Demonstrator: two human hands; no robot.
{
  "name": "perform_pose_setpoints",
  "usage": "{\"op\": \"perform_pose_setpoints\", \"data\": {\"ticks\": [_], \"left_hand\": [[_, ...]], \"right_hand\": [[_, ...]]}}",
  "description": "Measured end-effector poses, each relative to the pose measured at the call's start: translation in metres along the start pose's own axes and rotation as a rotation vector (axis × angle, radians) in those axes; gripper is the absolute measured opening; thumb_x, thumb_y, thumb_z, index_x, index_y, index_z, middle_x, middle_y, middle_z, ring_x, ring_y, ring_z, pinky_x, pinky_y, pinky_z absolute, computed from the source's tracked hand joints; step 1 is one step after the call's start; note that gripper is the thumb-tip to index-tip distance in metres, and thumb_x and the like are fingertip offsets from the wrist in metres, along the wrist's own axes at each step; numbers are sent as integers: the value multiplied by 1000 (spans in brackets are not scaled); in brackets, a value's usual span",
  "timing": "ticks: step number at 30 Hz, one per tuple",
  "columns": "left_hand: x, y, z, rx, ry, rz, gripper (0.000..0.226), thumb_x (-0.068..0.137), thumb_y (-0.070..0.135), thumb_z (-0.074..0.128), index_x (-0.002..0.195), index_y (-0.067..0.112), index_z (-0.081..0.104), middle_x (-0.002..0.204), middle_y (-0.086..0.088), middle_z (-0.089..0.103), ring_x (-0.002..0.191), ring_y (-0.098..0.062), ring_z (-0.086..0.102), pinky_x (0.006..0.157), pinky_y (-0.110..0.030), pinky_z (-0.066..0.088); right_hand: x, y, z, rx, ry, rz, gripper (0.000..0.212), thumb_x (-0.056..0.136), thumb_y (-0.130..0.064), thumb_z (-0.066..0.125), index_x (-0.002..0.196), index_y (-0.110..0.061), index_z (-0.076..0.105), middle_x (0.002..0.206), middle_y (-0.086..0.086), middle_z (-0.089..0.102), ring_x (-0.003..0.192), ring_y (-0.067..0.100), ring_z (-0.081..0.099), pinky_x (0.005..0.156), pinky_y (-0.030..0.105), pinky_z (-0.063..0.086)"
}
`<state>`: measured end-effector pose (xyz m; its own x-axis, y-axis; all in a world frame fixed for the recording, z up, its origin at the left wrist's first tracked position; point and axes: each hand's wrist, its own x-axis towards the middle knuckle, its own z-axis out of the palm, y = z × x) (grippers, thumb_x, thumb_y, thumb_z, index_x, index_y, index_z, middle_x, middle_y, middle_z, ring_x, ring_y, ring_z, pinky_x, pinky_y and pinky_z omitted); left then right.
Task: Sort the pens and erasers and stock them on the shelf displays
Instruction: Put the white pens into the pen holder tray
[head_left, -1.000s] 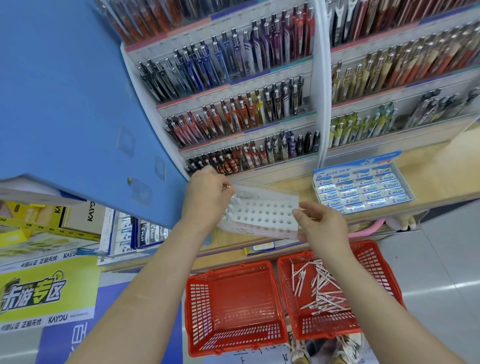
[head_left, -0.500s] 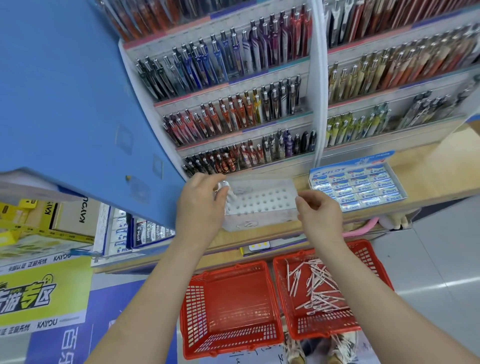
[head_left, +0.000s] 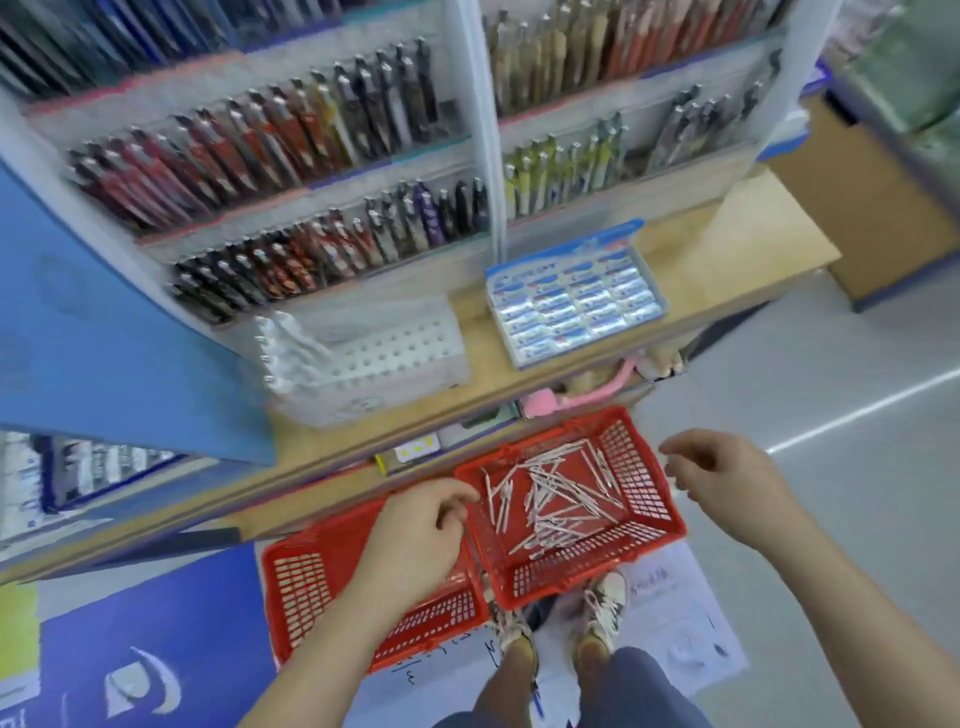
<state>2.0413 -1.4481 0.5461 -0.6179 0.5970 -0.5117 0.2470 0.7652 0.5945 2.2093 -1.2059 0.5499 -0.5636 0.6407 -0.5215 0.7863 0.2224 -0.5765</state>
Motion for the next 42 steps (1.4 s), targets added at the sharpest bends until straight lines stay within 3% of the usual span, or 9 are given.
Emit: {"op": "perform_pose_setpoints", "data": {"ticks": [4, 7, 13, 20, 25, 30, 36, 39, 42], "left_hand": [[23, -26, 71, 15, -94, -129, 31, 89, 8, 52, 93, 34, 67, 85, 16, 67, 78, -3, 63, 73, -22, 46], [50, -52, 130, 4, -130, -207, 27, 87, 10, 54, 90, 32, 68, 85, 12, 70, 78, -8, 66, 74, -23, 49], [140, -136, 294, 71, -217, -293, 21, 88, 14, 56, 95, 27, 70, 98, 11, 70, 88, -9, 64, 77, -23, 48], [259, -253, 472, 249, -198, -250, 20, 86, 25, 57, 103, 21, 68, 105, 1, 71, 102, -22, 64, 84, -29, 49], [347, -306, 544, 400, -91, -210, 45, 86, 42, 58, 116, 9, 55, 116, -14, 63, 109, -32, 57, 90, -35, 44], [386, -330, 571, 400, -2, -176, 60, 85, 37, 63, 129, 6, 37, 132, -17, 44, 123, -34, 44, 99, -38, 38], [397, -337, 566, 413, -122, -150, 33, 87, 35, 61, 108, 9, 58, 110, -14, 65, 104, -34, 59, 85, -36, 46], [393, -343, 560, 357, -177, -175, 32, 91, 35, 55, 105, 7, 61, 108, -15, 65, 104, -34, 59, 84, -36, 45], [384, -347, 551, 282, -183, -236, 34, 94, 34, 48, 102, 3, 60, 106, -18, 65, 103, -35, 59, 83, -35, 44]], "right_hand": [[10, 73, 23, -40, -30, 114, 14, 87, -14, 60, 93, -23, 69, 85, -8, 71, 73, 9, 62, 60, 7, 37], [32, 121, 57, -50, -86, 109, 20, 87, -8, 58, 90, -23, 70, 78, -11, 69, 70, 9, 62, 59, 14, 39], [126, 250, 169, -156, -191, 43, 31, 89, -8, 51, 114, -17, 67, 106, 5, 72, 95, 24, 66, 71, 23, 41], [267, 393, 304, -301, -187, 72, 52, 84, -18, 58, 133, -11, 45, 124, 20, 58, 113, 35, 56, 92, 38, 46], [352, 443, 370, -329, -194, 154, 78, 83, -37, 66, 141, -4, 25, 137, 25, 44, 126, 38, 45, 101, 38, 37], [396, 468, 417, -500, -165, 148, 100, 79, -49, 66, 147, -6, 7, 153, 21, 17, 140, 39, 23, 113, 48, 28], [386, 455, 441, -675, -126, 78, 56, 97, -12, 39, 146, -6, 13, 146, 23, 26, 130, 39, 39, 99, 45, 42], [379, 461, 451, -656, -186, 85, 38, 93, -12, 40, 131, -14, 36, 125, 17, 52, 108, 36, 58, 83, 42, 49], [373, 462, 457, -692, -252, 53, 32, 94, -22, 43, 126, -22, 47, 116, 9, 61, 104, 31, 60, 82, 38, 49]]}}
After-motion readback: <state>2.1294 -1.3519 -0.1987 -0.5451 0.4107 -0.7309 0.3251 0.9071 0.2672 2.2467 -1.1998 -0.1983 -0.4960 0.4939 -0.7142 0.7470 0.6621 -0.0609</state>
